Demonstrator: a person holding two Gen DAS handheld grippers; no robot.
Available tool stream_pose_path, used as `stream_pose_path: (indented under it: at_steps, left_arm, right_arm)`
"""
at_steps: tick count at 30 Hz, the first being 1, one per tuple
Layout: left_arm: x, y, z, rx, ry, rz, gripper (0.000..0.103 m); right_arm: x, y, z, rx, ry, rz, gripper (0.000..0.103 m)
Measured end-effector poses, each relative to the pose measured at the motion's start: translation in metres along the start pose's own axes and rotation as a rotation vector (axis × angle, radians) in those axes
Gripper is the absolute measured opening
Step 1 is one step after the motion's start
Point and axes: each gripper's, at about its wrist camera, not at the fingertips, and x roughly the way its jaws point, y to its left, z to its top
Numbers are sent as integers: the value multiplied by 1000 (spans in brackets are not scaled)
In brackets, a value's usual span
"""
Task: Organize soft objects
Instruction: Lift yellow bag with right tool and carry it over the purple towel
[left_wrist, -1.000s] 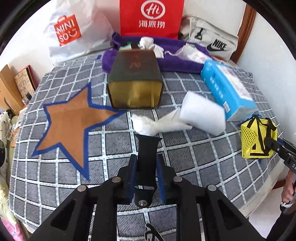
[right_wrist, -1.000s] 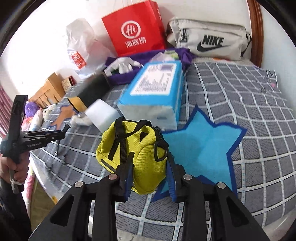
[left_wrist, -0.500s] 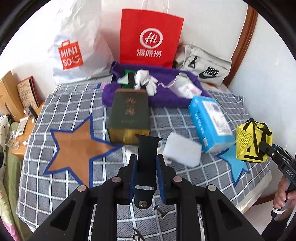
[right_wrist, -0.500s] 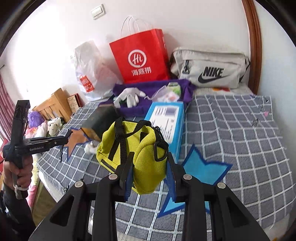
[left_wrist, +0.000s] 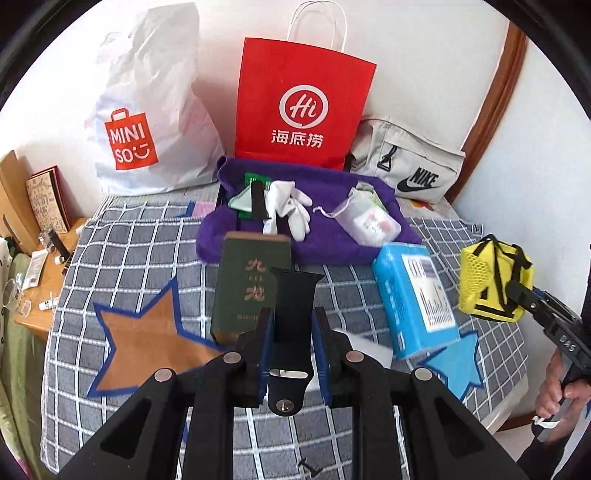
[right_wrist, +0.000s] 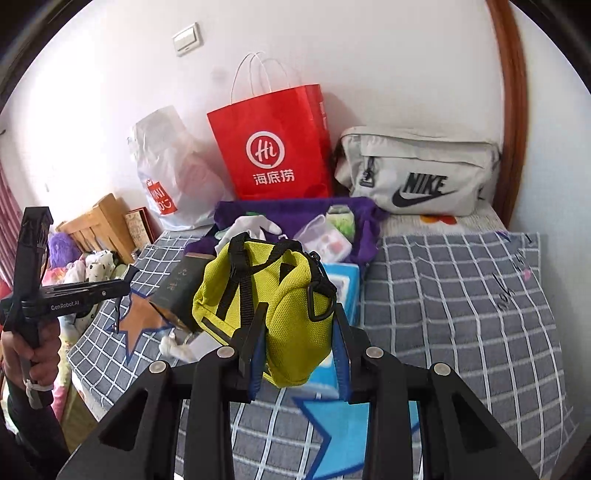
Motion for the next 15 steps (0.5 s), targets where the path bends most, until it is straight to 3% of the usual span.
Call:
stream_pose_path:
  at_steps: [15]
  left_arm:
    - [51, 4, 66, -11, 16, -29, 20]
  right_arm:
    - [74, -5, 61, -3, 15, 1, 32]
